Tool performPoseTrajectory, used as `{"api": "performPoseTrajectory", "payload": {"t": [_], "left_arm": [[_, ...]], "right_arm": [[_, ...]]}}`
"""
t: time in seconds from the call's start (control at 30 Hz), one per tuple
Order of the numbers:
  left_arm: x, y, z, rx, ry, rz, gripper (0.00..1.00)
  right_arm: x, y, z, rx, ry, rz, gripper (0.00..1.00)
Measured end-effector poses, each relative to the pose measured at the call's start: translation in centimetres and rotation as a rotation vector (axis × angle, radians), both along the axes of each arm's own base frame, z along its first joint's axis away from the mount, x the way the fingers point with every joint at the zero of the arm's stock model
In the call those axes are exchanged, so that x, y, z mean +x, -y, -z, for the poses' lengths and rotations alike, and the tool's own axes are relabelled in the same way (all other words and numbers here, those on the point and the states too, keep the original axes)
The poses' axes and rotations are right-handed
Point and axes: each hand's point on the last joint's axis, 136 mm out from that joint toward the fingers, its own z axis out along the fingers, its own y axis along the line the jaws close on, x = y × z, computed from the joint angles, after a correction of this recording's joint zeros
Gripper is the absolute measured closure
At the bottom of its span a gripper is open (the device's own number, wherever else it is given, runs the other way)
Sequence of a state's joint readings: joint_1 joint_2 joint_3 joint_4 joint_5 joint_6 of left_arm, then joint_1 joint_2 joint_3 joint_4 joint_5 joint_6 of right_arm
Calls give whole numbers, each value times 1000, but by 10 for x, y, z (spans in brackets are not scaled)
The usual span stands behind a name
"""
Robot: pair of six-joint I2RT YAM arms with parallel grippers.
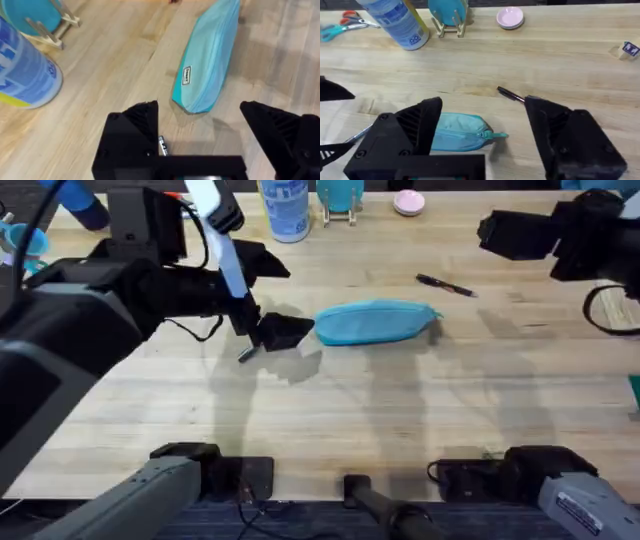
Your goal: Unzip the bag, pick up the pens from the table one at a time and place them inside, then zip the bag closed.
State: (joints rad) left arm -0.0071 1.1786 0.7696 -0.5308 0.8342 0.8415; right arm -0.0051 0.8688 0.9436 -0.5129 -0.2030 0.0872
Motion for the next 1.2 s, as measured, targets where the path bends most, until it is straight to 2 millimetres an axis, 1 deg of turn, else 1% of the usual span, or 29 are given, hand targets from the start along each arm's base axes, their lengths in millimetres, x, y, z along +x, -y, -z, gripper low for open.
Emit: {"api": "performPoseTrajectory", "payload": {"t": [0.33,0.63,0.8,1.03,1.2], "left_arm": [[2,5,28,0,-36,90,7],[11,11,49,-25,-53,135,7],[12,26,55,-42,-47,188,7],[9,51,54,-46,4,275,8],[7,57,60,-47,-14,296,8]], "right_arm": [[0,0,0,0,0,0,4],[0,0,0,0,0,0,4],[0,0,0,0,0,0,4],[0,0,0,0,1,0,4],[0,0,0,0,1,0,4]]}}
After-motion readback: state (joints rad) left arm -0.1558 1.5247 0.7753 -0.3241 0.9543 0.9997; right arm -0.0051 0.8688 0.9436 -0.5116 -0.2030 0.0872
